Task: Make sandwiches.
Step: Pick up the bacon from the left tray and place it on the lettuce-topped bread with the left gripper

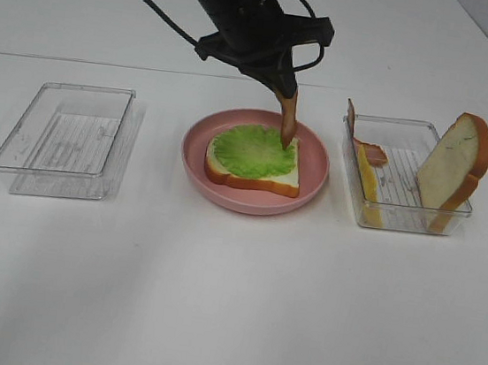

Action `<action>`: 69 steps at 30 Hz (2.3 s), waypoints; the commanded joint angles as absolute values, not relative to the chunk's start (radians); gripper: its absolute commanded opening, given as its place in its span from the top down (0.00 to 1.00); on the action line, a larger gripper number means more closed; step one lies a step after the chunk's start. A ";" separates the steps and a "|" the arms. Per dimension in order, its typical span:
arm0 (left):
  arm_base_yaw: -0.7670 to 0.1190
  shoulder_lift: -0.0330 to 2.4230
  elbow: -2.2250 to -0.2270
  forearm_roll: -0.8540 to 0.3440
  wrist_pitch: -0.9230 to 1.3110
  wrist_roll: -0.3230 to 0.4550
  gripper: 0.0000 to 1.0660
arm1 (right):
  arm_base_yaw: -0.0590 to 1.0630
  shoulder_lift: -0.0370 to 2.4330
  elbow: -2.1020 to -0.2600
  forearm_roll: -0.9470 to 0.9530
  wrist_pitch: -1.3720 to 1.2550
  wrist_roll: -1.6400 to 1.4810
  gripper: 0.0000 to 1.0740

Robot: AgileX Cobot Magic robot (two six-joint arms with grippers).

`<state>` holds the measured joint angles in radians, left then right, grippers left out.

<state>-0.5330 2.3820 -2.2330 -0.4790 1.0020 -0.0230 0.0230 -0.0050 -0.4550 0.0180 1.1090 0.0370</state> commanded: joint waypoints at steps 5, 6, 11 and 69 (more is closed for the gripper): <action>-0.546 2.418 -2.236 -0.576 0.959 -0.027 1.00 | 0.018 -0.036 -0.452 0.014 1.100 0.027 0.11; -0.546 2.418 -2.236 -0.576 0.959 -0.027 1.00 | 0.018 -0.036 -0.452 0.014 1.100 0.027 0.11; -0.546 2.437 -2.236 -0.591 0.954 -0.022 1.00 | 0.018 -0.036 -0.452 0.014 1.100 0.027 0.11; -0.475 2.451 -2.239 -0.270 1.137 -0.058 0.04 | 0.018 -0.035 -0.452 0.013 1.100 0.029 0.11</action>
<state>-0.4720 2.4850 -2.2330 -0.2960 1.1040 -0.0530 0.0230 -0.0050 -0.4550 0.0180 1.1090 0.0370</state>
